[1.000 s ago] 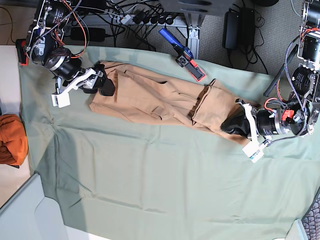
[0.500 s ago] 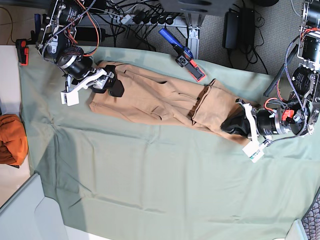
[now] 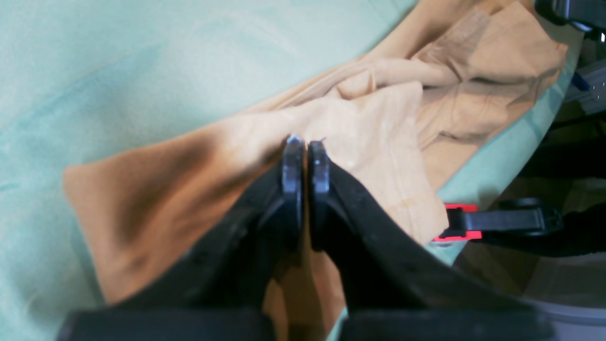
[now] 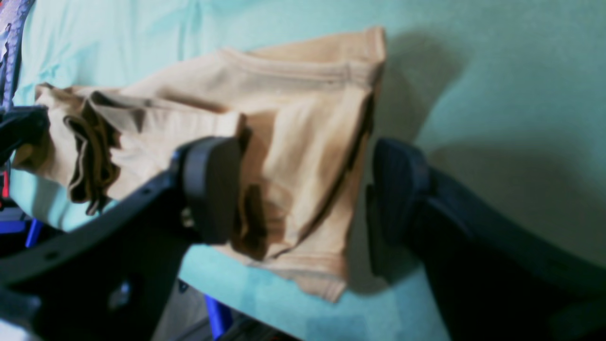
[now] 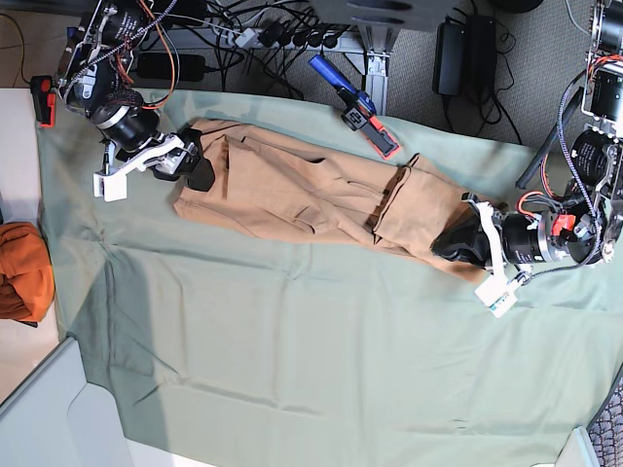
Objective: Fold the T-shirt properly
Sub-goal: 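Grasp the collar end with the right gripper while the left gripper holds the hem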
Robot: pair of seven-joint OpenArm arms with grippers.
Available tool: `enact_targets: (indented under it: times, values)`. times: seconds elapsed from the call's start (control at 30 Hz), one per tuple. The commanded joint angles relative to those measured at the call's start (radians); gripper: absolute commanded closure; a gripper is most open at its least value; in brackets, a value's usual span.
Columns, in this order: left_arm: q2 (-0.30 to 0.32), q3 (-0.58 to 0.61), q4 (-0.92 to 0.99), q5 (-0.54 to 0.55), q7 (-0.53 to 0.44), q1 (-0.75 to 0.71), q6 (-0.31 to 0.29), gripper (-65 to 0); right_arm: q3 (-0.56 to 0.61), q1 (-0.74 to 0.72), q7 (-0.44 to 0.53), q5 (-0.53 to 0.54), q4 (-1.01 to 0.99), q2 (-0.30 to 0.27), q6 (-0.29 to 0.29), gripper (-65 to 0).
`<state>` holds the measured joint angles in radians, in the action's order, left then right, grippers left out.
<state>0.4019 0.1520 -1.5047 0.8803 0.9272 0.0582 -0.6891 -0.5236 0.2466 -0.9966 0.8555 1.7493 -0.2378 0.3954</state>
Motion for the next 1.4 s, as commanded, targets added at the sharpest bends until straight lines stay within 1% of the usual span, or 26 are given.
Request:
enact_targets:
  times: [0.0, 0.23, 0.43, 0.57, 0.77, 1.07, 1.2, 1.3, 1.33, 1.37]
  values:
    - [0.011, -0.005, -0.015, 0.021, -0.018, 0.016, -0.009, -2.4, -0.008, -0.005, 0.016, 0.016, 0.016, -0.014, 0.128, -43.7]
    - [0.011, -0.005, -0.015, 0.022, -0.018, 0.016, -0.009, -2.4, 0.003, -0.005, 0.028, 0.031, -0.031, -0.014, 0.129, -43.7]
    - [0.011, -0.005, -0.015, 0.023, -0.018, 0.016, -0.009, -2.4, 0.011, -0.008, 0.023, 0.072, -0.085, -0.011, 0.134, -43.7]
    - [0.011, -0.005, -0.015, 0.022, -0.018, 0.016, -0.009, -2.4, 0.031, -0.008, 0.003, 0.117, -0.085, -0.011, 0.153, -43.7]
    - [0.011, -0.005, -0.015, 0.022, -0.017, 0.016, -0.009, -2.4, 0.078, -0.008, 0.004, 0.117, -0.085, -0.009, 0.154, -43.7]
    - [0.011, -0.005, -0.015, 0.028, -0.017, 0.016, -0.009, -2.4, 0.087, -0.023, 0.005, 0.113, -0.085, 0.023, 0.153, -43.7]
    - [0.011, -0.005, -0.015, 0.029, -0.017, 0.016, -0.009, -2.4, 0.110, -0.034, 0.007, 0.108, -0.085, 0.025, 0.153, -43.7]
    - [0.011, -0.005, -0.015, 0.029, -0.014, 0.016, -0.009, -2.4, 0.132, -0.036, 0.034, 0.091, -0.085, 0.025, 0.153, -43.6]
    - [0.011, -0.005, -0.015, 0.029, -0.013, 0.016, -0.009, -2.4, 0.138, -0.035, 0.048, 0.081, -0.085, 0.025, 0.153, -42.8]
    - [0.011, -0.005, -0.015, 0.029, -0.013, 0.016, -0.009, -2.4, 0.140, -0.035, 0.061, 0.070, -0.085, 0.025, 0.153, -40.2]
